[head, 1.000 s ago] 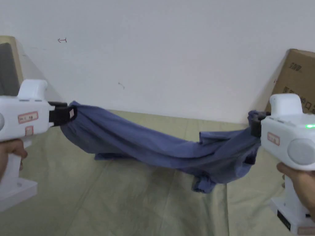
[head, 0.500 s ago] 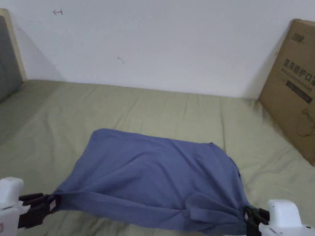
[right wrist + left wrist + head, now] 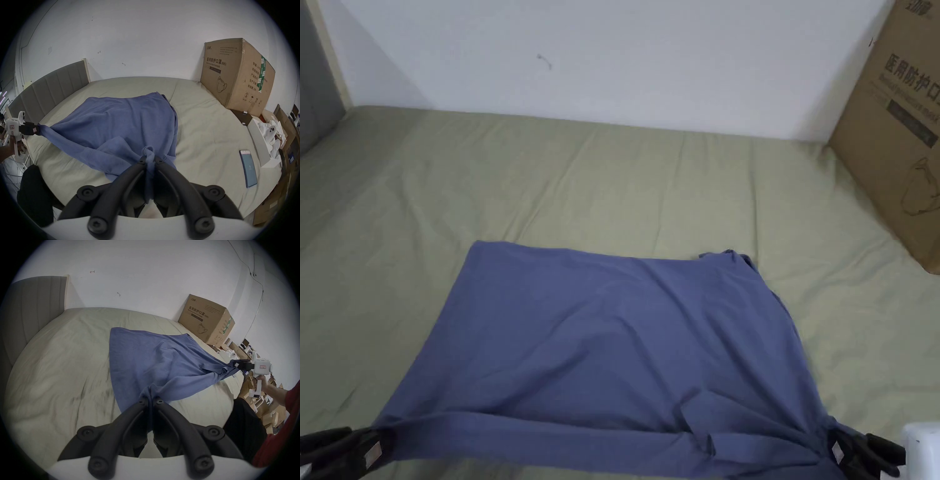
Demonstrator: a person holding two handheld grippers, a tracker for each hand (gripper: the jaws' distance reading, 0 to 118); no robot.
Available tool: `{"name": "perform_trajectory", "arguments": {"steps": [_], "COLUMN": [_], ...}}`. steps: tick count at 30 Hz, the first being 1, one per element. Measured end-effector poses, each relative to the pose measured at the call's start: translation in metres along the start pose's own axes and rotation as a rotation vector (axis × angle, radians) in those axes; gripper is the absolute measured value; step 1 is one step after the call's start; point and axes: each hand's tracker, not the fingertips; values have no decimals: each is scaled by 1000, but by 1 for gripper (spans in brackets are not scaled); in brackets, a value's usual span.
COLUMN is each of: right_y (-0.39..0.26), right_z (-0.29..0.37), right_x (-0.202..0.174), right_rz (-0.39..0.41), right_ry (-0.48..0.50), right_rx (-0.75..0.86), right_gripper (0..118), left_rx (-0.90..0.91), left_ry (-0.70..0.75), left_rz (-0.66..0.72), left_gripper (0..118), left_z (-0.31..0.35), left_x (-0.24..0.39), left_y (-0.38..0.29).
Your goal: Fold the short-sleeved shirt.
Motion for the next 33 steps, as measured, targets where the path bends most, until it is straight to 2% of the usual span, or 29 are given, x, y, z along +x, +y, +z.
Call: {"name": "perform_trajectory", "arguments": {"steps": [5, 8, 11, 19, 22, 24, 27, 28, 29, 30, 31, 32, 33], "right_y": [-25, -38, -35, -41, -35, -35, -37, -39, -42, -44, -45, -45, -43], "right_z": [6, 7, 15, 25, 36, 39, 40, 39, 36, 34, 33, 34, 35], "right_x": [9, 14, -4, -1, -3, -7, -8, -9, -5, -2, -4, -4, -3], "right_rz": [-2, -33, -21, -13, -60, -33, -35, -39, -41, -43, -47, -53, -66], "right_ry": [12, 27, 18, 33, 59, 44, 59, 58, 60, 64, 54, 47, 41], "right_rx": [-29, -48, -52, -73, -72, -84, -100, -109, -115, -126, -126, -122, -126], "right_gripper": [3, 3, 3, 3, 3, 3, 3, 3, 5, 16, 47, 103, 118], "left_rx": [-20, -49, -51, -55, -54, -69, -89, -97, -102, -109, -109, -106, -107], "left_ry": [-3, 12, 2, 0, -6, -8, -11, -2, 6, 7, 25, 47, 68], "left_rz": [-30, -31, -9, -4, 3, 6, -4, -2, 0, 7, 12, 14, 16], "left_gripper": [4, 4, 4, 4, 4, 4, 4, 5, 11, 26, 50, 89, 107], "left_z": [15, 14, 17, 25, 31, 33, 33, 32, 31, 29, 28, 29, 31], "left_x": [11, 13, 15, 17, 17, 20, 22, 23, 23, 22, 21, 21, 21], "left_y": [-18, -29, -34, -38, -40, -41, -47, -48, -49, -49, -51, -51, -50]}}
